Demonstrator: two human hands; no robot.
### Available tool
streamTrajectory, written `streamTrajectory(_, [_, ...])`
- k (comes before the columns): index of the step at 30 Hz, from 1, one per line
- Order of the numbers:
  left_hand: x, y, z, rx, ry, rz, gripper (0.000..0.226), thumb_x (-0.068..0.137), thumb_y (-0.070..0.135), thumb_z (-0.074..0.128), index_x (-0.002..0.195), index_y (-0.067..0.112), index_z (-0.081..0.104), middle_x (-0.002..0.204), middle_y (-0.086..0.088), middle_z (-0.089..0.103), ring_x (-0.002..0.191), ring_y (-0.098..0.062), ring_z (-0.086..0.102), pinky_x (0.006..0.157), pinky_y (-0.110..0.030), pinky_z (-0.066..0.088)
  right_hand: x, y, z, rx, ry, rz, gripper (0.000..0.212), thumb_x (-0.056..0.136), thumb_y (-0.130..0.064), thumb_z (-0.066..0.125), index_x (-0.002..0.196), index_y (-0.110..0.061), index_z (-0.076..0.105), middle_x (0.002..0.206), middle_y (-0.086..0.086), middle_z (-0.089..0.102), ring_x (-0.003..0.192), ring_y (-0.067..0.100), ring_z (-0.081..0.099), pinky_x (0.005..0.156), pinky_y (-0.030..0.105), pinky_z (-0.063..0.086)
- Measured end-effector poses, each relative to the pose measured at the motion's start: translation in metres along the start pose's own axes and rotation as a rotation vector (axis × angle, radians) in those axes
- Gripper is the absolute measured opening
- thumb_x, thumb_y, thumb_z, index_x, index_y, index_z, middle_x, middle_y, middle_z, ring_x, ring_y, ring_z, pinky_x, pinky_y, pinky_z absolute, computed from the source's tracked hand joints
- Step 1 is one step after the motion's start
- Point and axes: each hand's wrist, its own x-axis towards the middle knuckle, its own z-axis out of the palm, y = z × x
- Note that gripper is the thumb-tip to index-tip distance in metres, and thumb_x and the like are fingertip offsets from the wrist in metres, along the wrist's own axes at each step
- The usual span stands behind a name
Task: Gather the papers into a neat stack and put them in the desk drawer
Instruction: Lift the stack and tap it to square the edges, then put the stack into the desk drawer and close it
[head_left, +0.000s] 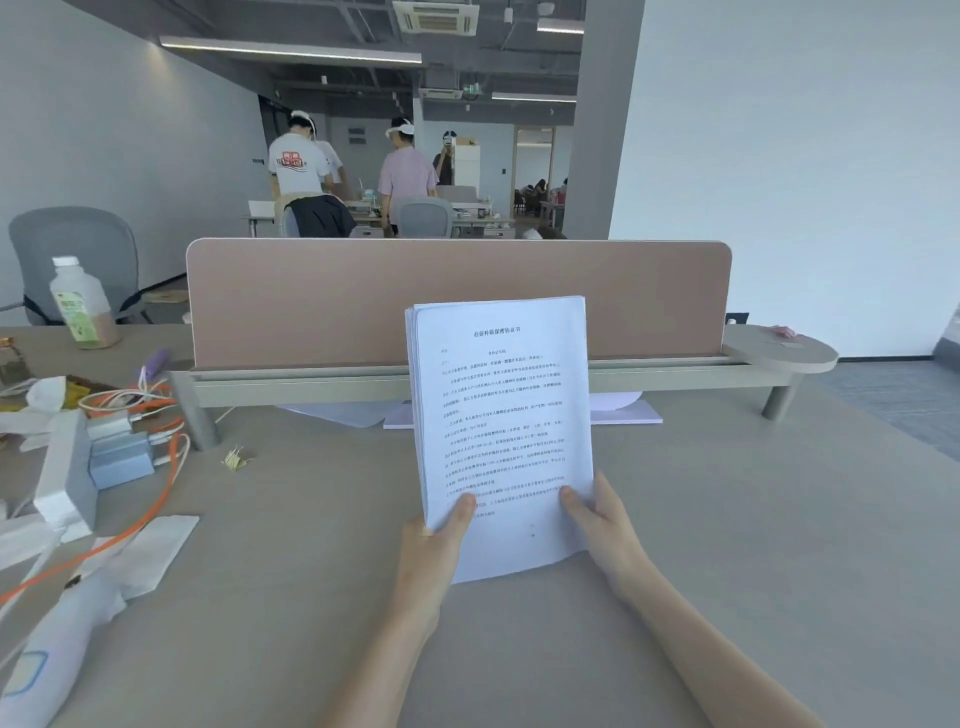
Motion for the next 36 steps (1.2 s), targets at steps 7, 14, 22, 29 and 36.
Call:
streamTrajectory(7, [-0.012, 0.007, -0.007, 0.082, -0.089, -0.154, 0.02, 0.095, 0.032, 0.062, 0.115, 0.029, 0.063, 0.103, 0.016, 0.065, 0.098, -0.009, 0.059, 0.084, -0.028, 0.039, -0.031, -0.003, -0.009, -0.101, 0.029, 0.124, 0.021, 0.097, -0.021, 0.053, 0.113, -0.027, 0.064, 0.115, -0.006, 0.074, 0.104, 0.014, 0.072, 0.095, 0.045, 0.057])
streamTrajectory(14, [-0.072, 0.005, 0.018, 0.056, -0.134, -0.22, 0.014, 0.096, 0.027, 0.06, 0.11, 0.026, 0.058, 0.095, 0.016, 0.061, 0.106, -0.017, 0.05, 0.094, -0.031, 0.033, -0.093, 0.0, -0.056, -0.091, 0.148, 0.186, 0.02, 0.09, -0.02, 0.055, 0.107, -0.019, 0.066, 0.11, 0.002, 0.076, 0.103, 0.025, 0.073, 0.095, 0.053, 0.056])
streamTrajectory(22, [-0.18, 0.005, 0.071, -0.046, -0.155, -0.235, 0.015, 0.102, 0.035, 0.048, 0.115, 0.028, 0.052, 0.097, 0.012, 0.056, 0.088, -0.01, 0.051, 0.086, -0.028, 0.033, -0.191, -0.014, -0.147, -0.083, 0.169, 0.185, 0.022, 0.099, -0.015, 0.044, 0.109, -0.008, 0.062, 0.119, 0.012, 0.07, 0.105, 0.03, 0.068, 0.079, 0.035, 0.049])
streamTrajectory(29, [-0.261, -0.02, 0.163, 0.029, -0.212, -0.302, 0.052, 0.085, 0.057, 0.06, 0.13, 0.029, 0.059, 0.128, 0.01, 0.06, 0.117, -0.018, 0.055, 0.101, -0.038, 0.039, -0.28, -0.018, -0.26, -0.076, 0.359, 0.205, 0.021, 0.098, -0.011, 0.048, 0.105, 0.0, 0.064, 0.103, 0.02, 0.071, 0.083, 0.022, 0.061, 0.074, 0.034, 0.045])
streamTrajectory(36, [-0.342, -0.046, 0.246, 0.042, -0.391, -0.335, 0.037, 0.092, 0.056, 0.053, 0.12, 0.033, 0.06, 0.108, 0.012, 0.068, 0.095, -0.014, 0.066, 0.085, -0.039, 0.054, -0.357, -0.005, -0.362, -0.058, 0.531, 0.277, 0.019, 0.093, -0.008, 0.05, 0.101, 0.002, 0.064, 0.086, 0.005, 0.062, 0.076, 0.021, 0.056, 0.071, 0.032, 0.039])
